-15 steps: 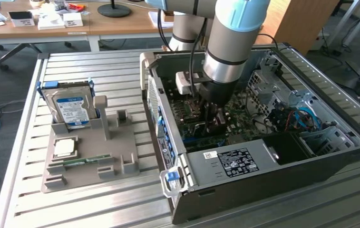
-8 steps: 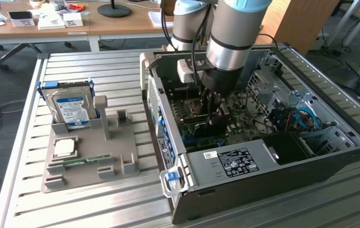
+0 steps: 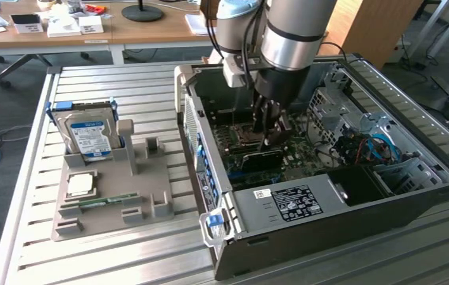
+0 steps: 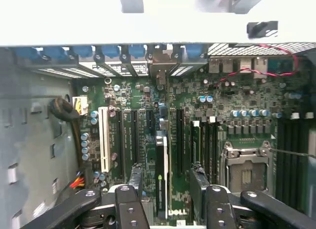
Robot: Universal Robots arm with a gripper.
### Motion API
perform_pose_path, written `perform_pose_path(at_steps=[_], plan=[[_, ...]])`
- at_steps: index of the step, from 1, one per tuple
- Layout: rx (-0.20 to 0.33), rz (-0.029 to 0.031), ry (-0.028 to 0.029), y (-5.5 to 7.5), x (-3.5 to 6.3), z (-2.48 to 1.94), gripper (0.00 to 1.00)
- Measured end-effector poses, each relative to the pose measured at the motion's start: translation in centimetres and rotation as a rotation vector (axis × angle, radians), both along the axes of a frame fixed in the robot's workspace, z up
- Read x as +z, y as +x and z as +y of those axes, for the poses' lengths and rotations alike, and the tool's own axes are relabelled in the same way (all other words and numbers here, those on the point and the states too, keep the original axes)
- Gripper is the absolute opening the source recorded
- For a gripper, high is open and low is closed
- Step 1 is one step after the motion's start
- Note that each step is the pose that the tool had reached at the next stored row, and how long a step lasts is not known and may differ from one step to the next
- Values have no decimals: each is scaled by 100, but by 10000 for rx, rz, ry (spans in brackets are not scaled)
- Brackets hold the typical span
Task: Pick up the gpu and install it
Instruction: 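Insert the gpu into the slot, then press down on the gpu until it lock into place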
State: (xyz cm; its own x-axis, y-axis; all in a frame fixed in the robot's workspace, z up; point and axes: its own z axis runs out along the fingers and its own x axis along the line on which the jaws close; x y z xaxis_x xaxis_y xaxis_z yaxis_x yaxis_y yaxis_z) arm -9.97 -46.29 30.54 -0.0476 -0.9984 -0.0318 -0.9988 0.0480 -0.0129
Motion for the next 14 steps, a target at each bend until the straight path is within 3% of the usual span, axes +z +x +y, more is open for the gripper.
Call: perform_pose_path(at_steps=[5,14], plan=[[0,-13,1,0,107,0,51],[-1,-17,2,0,111,0,51]])
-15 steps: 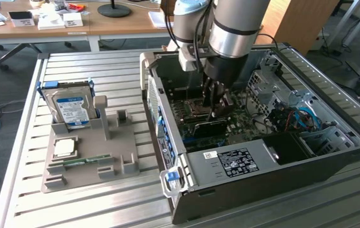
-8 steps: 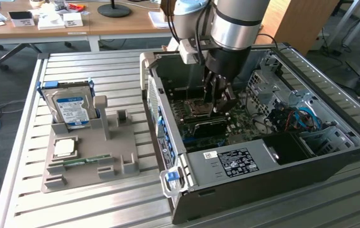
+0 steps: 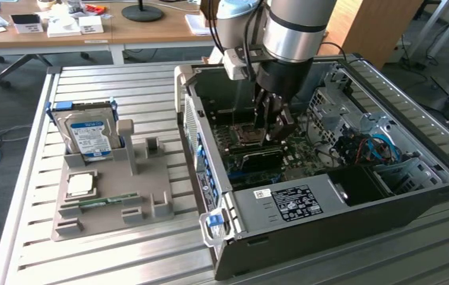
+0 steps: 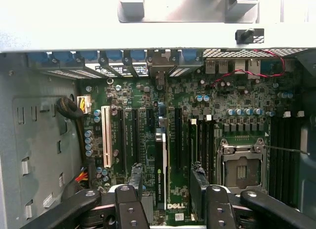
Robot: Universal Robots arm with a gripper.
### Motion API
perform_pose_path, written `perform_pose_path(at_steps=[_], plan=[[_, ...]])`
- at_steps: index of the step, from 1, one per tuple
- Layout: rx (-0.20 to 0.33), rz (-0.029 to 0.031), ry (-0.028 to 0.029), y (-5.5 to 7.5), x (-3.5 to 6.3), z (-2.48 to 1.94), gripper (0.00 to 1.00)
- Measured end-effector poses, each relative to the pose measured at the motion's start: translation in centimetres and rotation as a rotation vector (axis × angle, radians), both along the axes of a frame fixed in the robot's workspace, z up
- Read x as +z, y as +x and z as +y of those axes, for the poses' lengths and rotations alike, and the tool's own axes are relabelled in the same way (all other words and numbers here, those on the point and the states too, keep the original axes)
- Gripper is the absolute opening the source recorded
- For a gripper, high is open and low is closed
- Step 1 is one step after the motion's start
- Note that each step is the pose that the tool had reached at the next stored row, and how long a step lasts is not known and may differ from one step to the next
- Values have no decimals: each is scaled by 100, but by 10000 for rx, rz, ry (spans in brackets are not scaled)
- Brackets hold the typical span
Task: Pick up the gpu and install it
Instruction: 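Press down on the gpu until it lock into place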
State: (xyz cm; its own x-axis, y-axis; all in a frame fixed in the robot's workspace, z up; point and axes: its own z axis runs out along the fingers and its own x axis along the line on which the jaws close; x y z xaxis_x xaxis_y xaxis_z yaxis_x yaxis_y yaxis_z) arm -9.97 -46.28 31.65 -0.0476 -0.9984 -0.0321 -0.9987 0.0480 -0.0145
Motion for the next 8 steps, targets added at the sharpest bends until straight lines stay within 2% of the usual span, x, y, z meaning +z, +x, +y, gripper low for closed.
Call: perform_pose_path(at_steps=[6,8], plan=[[0,0,0,0,0,0,50],[0,0,0,0,0,0,38]])
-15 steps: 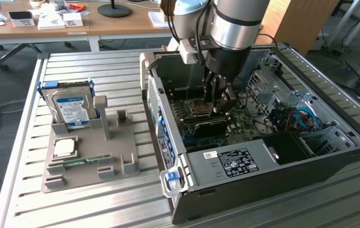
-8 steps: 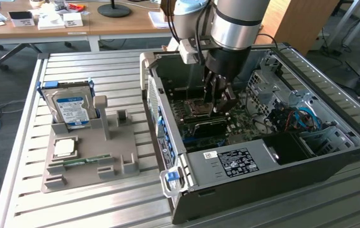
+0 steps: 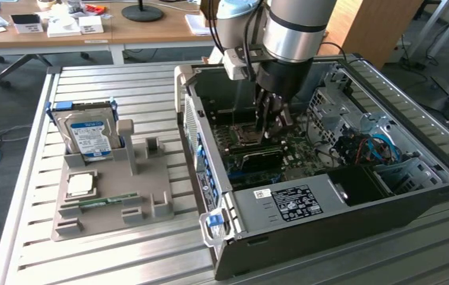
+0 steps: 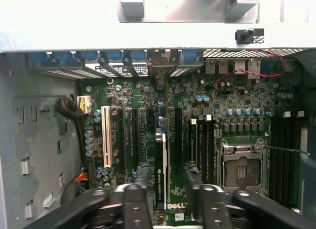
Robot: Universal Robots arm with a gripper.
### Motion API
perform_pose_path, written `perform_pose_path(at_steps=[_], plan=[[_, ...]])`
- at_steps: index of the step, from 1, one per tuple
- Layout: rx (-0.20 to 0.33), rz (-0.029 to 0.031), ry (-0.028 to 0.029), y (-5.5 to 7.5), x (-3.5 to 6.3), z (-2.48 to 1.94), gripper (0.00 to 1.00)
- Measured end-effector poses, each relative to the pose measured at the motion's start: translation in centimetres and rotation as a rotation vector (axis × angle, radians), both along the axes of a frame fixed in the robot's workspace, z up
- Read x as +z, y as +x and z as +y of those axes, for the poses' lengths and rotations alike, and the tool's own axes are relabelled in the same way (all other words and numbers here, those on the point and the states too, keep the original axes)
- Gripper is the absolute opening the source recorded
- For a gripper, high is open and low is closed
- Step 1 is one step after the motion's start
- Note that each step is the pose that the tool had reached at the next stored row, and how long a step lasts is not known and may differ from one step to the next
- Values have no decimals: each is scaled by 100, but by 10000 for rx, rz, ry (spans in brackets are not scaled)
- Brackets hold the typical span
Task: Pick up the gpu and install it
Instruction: 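Press down on the gpu until it lock into place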
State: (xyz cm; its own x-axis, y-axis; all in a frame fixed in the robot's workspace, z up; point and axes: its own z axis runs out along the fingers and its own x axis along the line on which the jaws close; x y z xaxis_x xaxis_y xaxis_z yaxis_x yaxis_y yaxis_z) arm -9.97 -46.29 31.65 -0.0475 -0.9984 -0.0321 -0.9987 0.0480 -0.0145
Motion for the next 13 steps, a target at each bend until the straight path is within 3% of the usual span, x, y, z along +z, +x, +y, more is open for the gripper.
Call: perform_pose_path(at_steps=[2,5,6,8,13], plan=[[0,0,0,0,0,0,38],[0,0,0,0,0,0,20],[0,0,0,0,0,0,20],[0,0,0,0,0,0,11],[0,0,0,0,0,0,11]])
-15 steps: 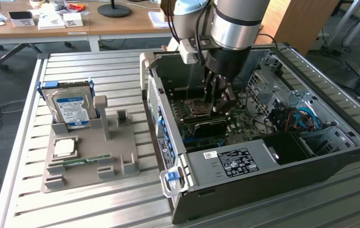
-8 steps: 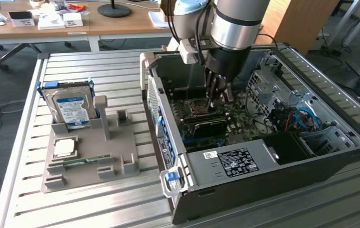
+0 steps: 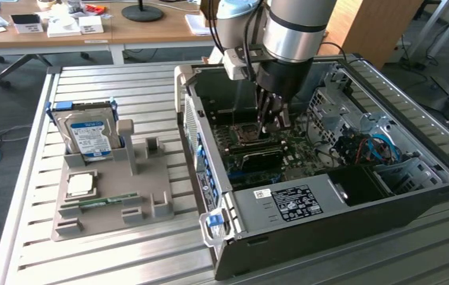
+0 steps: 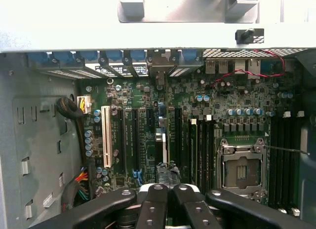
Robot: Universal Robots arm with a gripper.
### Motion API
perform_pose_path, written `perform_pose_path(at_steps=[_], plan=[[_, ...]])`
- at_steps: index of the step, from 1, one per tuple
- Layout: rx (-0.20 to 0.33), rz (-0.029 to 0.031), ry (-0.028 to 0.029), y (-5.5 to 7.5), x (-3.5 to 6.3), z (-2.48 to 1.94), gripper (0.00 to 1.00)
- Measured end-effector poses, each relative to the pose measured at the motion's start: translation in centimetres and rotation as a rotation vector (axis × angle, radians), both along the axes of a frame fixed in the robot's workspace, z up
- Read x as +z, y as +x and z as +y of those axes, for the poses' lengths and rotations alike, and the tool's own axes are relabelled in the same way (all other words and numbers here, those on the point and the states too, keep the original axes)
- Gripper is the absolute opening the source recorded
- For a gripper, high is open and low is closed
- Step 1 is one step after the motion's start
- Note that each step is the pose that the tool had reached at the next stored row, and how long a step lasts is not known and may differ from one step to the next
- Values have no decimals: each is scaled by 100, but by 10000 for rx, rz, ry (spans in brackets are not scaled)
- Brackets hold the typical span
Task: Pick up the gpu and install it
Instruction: 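Press down on the gpu until it lock into place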
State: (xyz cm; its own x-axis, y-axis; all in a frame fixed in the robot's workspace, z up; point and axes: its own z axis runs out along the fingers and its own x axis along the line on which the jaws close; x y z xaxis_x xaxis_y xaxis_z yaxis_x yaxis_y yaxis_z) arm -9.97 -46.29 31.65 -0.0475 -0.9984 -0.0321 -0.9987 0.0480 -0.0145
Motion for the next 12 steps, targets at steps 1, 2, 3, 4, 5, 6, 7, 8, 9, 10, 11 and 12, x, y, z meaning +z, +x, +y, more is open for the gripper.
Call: perform_pose_path(at_steps=[1,2,3,4,5,6,7,8,9,10,11,12], plan=[[-1,0,0,0,0,0,11],[0,0,2,0,-3,0,11],[-1,0,4,0,-12,0,11],[-1,0,6,0,-27,0,11],[-1,1,5,0,-42,0,11],[-1,0,6,0,-60,0,11],[-1,0,5,0,-76,0,11],[-1,0,5,0,-92,0,11],[0,0,6,0,-108,0,11],[0,0,7,0,-123,0,11],[0,-1,7,0,-131,0,11],[0,0,5,0,-131,0,11]])
